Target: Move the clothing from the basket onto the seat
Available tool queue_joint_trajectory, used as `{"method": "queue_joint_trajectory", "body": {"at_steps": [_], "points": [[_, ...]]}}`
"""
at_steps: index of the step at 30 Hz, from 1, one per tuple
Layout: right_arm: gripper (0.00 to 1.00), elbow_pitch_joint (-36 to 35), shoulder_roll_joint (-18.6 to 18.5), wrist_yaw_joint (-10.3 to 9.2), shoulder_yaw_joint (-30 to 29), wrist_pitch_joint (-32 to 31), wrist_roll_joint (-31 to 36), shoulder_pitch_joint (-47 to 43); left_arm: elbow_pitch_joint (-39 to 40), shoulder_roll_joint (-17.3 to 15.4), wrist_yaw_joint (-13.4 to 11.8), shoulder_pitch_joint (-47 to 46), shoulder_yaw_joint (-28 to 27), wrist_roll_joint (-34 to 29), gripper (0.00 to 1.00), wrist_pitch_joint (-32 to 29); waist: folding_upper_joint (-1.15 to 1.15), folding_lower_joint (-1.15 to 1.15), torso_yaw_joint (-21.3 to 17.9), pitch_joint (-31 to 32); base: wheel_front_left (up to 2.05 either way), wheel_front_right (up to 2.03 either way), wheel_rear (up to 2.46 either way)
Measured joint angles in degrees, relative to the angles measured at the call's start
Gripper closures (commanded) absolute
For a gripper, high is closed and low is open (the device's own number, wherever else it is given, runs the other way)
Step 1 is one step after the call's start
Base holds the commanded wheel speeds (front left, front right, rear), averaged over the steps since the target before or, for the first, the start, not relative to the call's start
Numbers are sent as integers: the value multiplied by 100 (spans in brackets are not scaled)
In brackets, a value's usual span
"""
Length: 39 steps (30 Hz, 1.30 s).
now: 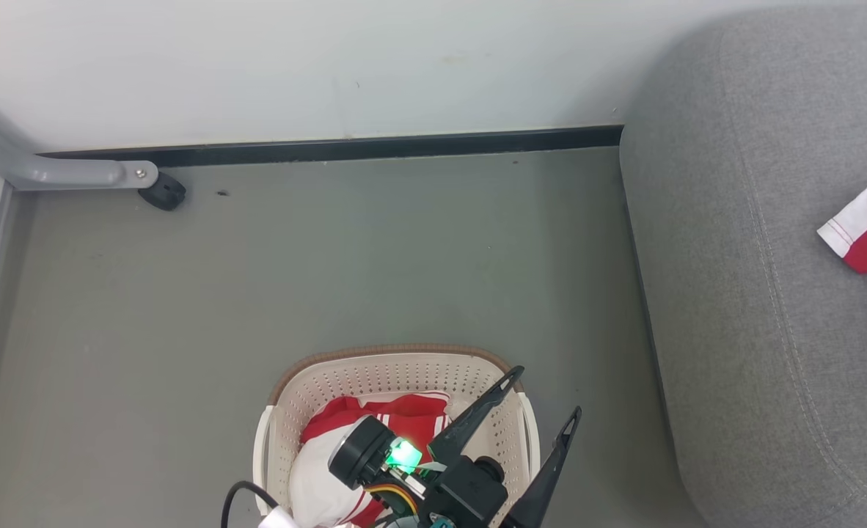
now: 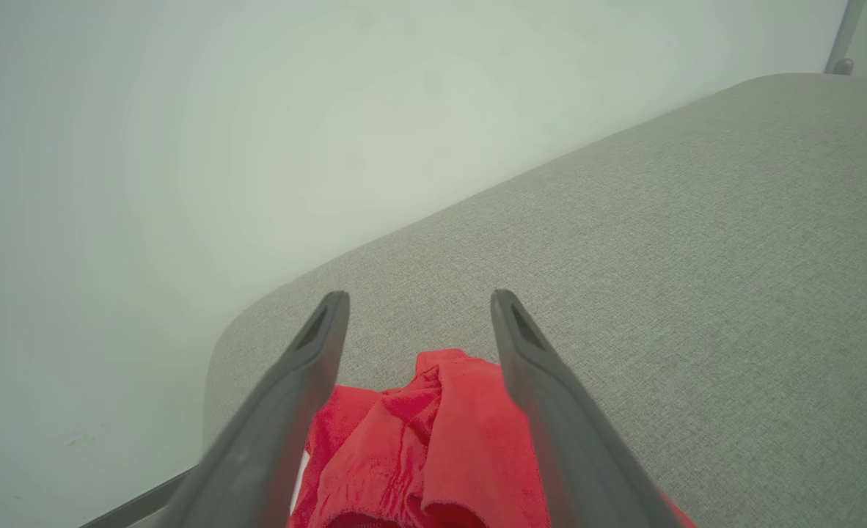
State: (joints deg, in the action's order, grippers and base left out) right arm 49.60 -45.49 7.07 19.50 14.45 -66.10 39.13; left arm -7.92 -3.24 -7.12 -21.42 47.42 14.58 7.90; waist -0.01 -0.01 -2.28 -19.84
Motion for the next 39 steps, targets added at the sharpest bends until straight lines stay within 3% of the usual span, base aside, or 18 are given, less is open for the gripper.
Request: {"method": "queue_joint_trajectory", "body": {"at_steps": [13,25,39], "points": [[0,-242,46,0,51,0,303,-131,-118,1,0,87,-188,65,0,76,0,1,-31,327,0,0,0],[0,-1114,826,-1,-8,0,991,-1372,-320,10,0,1004,-1457,193,0,341,0,0,28,1020,0,0,0],[0,-2624,1400,-547,-134,-1,1873,-2852,-310,12,0,1830,-2189,-8,0,434,0,0,106,1817,0,0,0]]}}
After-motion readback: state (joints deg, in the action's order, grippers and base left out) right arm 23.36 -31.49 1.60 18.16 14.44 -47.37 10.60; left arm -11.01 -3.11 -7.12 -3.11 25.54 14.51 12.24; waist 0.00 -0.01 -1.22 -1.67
